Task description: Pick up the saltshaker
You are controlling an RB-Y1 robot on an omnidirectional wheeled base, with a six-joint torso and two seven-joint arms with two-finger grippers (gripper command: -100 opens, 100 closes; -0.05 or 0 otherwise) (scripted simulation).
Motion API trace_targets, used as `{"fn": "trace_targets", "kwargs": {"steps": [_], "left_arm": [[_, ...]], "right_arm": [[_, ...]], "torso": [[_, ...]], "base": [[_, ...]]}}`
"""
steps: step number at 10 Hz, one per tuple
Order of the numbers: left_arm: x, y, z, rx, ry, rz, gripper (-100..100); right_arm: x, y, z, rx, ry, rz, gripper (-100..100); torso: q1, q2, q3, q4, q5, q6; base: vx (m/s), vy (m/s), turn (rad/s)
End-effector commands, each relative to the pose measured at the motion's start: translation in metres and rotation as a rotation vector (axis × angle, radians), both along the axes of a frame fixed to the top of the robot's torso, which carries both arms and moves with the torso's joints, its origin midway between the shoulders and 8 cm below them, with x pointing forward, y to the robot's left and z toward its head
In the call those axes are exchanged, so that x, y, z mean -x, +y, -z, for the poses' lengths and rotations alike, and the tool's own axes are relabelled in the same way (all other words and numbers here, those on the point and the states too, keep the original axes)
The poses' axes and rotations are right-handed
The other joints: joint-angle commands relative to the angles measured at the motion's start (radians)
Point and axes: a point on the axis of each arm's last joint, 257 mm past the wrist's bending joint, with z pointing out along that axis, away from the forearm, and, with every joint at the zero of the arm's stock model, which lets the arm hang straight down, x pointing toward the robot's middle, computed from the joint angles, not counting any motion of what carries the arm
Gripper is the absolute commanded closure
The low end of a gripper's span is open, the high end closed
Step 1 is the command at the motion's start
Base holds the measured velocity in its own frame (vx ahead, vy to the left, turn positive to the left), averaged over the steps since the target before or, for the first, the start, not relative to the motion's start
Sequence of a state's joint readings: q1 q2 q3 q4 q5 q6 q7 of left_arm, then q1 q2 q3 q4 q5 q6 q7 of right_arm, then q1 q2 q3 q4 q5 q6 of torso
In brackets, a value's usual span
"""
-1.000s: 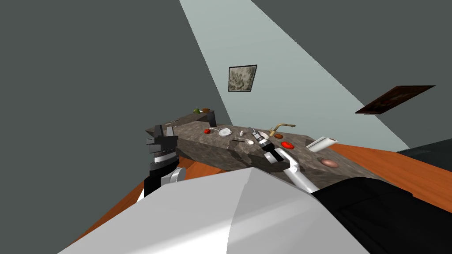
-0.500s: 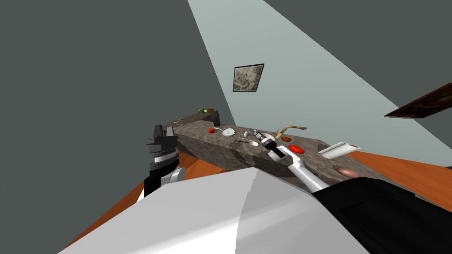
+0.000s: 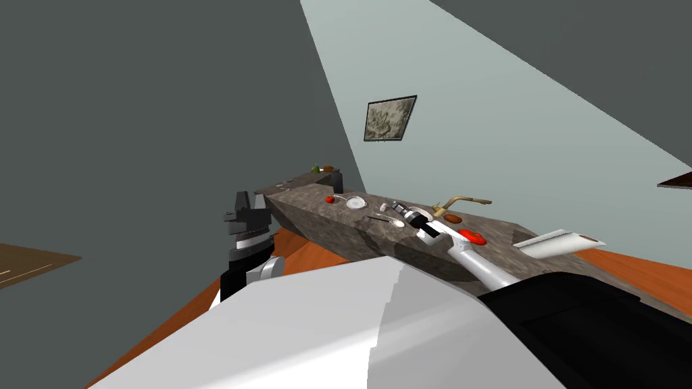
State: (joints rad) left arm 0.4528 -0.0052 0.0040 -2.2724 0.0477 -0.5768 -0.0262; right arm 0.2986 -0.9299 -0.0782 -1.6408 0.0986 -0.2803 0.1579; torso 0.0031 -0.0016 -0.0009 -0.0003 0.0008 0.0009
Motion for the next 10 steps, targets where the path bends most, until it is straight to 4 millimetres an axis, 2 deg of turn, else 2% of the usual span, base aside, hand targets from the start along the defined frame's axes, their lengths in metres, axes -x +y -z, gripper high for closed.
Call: {"fn": "trace_targets", "kwargs": {"steps": [1, 2, 4, 5, 6, 7, 9, 10], "left_arm": [[0.0, 0.0, 0.0, 0.0, 0.0, 0.0, 0], [0.0, 0.0, 0.0, 0.0, 0.0, 0.0, 0], [0.0, 0.0, 0.0, 0.0, 0.0, 0.0, 0], [0.0, 0.0, 0.0, 0.0, 0.0, 0.0, 0], [0.0, 0.0, 0.0, 0.0, 0.0, 0.0, 0], [0.0, 0.0, 0.0, 0.0, 0.0, 0.0, 0], [0.0, 0.0, 0.0, 0.0, 0.0, 0.0, 0], [0.0, 0.0, 0.0, 0.0, 0.0, 0.0, 0]], "right_arm": [[0.002, -0.027, 0.014, 0.044, 0.061, 0.047, -100], [0.002, -0.027, 0.013, 0.047, 0.062, 0.046, -100], [0.006, -0.068, 0.035, 0.106, 0.155, 0.12, -100], [0.007, -0.072, 0.036, 0.114, 0.16, 0.126, -100], [0.011, -0.095, 0.046, 0.145, 0.209, 0.168, -100], [0.011, -0.095, 0.046, 0.145, 0.209, 0.168, -100], [0.026, -0.14, 0.066, 0.198, 0.304, 0.253, -100], [0.026, -0.14, 0.066, 0.199, 0.305, 0.254, -100]], "torso": [[0.0, 0.0, 0.0, 0.0, 0.0, 0.0], [0.0, 0.0, 0.0, 0.0, 0.0, -0.001], [0.0, 0.0, 0.0, 0.0, 0.0, 0.0], [0.001, -0.001, 0.0, 0.0, 0.0, -0.001], [0.0, 0.0, 0.0, 0.0, 0.0, 0.0], [0.0, -0.001, 0.0, 0.0, 0.0, 0.0], [0.0, 0.0, 0.0, 0.0, 0.0, 0.0], [0.002, -0.002, -0.001, 0.0, 0.0, -0.001]], "base": [[0.015, 0.049, 0.137], [0.008, 0.037, 0.06], [0.027, 0.066, 0.165], [0.031, 0.053, 0.055], [0.034, 0.053, 0.1], [0.028, 0.042, 0.066], [0.041, 0.068, 0.127], [0.04, 0.064, 0.081]]}}
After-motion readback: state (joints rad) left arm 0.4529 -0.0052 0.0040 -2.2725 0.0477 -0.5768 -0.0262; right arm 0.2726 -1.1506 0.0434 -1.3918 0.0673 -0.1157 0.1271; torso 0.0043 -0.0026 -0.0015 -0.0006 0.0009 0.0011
